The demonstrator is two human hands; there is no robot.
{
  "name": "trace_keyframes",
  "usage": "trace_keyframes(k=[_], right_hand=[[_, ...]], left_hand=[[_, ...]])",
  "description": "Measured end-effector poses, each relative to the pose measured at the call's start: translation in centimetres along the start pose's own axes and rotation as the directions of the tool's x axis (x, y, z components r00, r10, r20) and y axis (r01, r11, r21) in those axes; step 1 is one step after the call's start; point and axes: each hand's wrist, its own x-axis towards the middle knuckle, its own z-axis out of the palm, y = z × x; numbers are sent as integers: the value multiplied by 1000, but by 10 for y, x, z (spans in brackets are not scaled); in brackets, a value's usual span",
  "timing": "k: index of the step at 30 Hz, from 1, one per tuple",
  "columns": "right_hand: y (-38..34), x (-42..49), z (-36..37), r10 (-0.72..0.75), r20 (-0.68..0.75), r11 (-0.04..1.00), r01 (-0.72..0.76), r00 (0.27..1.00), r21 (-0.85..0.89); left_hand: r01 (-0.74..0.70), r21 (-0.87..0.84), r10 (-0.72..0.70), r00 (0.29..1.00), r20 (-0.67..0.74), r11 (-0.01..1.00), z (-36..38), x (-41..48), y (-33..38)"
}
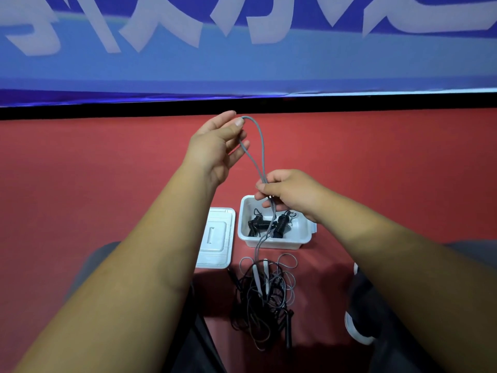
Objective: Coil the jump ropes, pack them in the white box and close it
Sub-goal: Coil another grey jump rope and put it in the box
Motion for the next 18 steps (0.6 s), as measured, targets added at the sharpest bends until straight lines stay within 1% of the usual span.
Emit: trace_keyframes(k=[4, 6, 8, 9, 11, 13, 15, 18], right_hand=[[1, 1, -6, 15, -29, 999, -16, 999, -42], [4, 2, -9, 25, -23, 989, -28, 999, -146], [6, 2, -13, 29, -36, 960, -38, 999, -276], [6, 2, -15, 30, -59, 956, -46, 998, -290], [3, 4, -18, 38, -103, 974, -60, 994, -220], [-2, 3, -20, 73, -129, 993, -84, 989, -83], [-6, 2, -22, 103, -159, 995, -98, 982, 36], [-11, 1, -26, 117, -195, 986, -91, 974, 141]], left_hand=[[16, -95, -25, 995, -93, 995, -10, 5, 2], [2, -119, -16, 993, -121, 993, -15, 7, 2], [-33, -75, 22, 990, -138, 997, -18, 6, 2], [-54, -29, 49, 988, -148, 998, -19, 6, 1], [-84, 62, 94, 980, -174, 995, -21, 6, -1], [-67, 115, 88, 979, -184, 991, -25, 9, -3], [4, 132, 18, 986, -165, 991, -29, 14, -4], [120, 206, -88, 983, -161, 971, -32, 24, -9]])
